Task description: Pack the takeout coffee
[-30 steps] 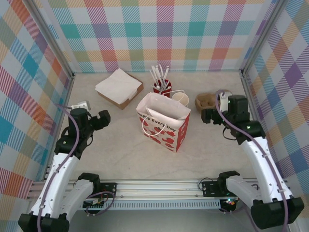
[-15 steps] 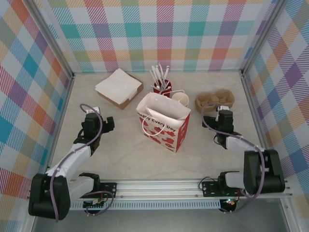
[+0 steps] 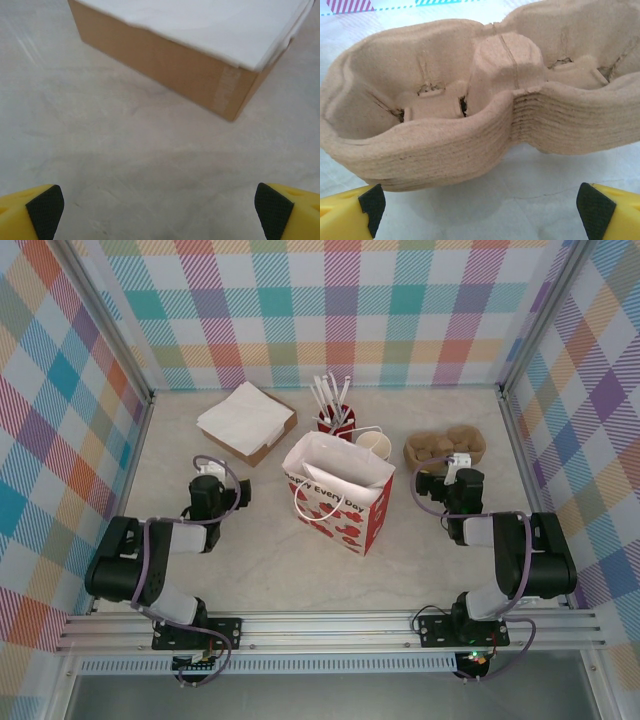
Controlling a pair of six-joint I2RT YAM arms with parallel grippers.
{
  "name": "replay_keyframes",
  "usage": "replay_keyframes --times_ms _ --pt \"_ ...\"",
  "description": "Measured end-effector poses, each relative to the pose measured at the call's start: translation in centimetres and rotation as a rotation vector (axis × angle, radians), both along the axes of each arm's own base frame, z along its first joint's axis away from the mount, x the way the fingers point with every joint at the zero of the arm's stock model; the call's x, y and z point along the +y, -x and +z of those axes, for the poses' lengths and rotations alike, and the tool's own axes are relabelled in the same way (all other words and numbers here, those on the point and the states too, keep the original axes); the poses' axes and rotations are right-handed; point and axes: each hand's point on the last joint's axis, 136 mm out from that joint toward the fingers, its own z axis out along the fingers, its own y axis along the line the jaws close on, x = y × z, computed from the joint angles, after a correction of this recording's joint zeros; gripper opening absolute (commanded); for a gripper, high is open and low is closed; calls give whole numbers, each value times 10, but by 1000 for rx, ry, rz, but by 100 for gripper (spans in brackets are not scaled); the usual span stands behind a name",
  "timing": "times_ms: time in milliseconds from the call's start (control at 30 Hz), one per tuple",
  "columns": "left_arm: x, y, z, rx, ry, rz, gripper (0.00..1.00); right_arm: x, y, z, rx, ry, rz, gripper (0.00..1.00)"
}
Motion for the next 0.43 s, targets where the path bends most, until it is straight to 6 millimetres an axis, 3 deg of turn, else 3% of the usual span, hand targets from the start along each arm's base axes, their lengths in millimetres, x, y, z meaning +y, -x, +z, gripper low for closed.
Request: replay_keyframes --times_ms 200,433 --pt "11 -4 -2 4 29 15 100 4 0 1 -5 -10 22 100" --pt "9 -7 3 -18 38 4 100 6 0 1 -5 -14 29 100"
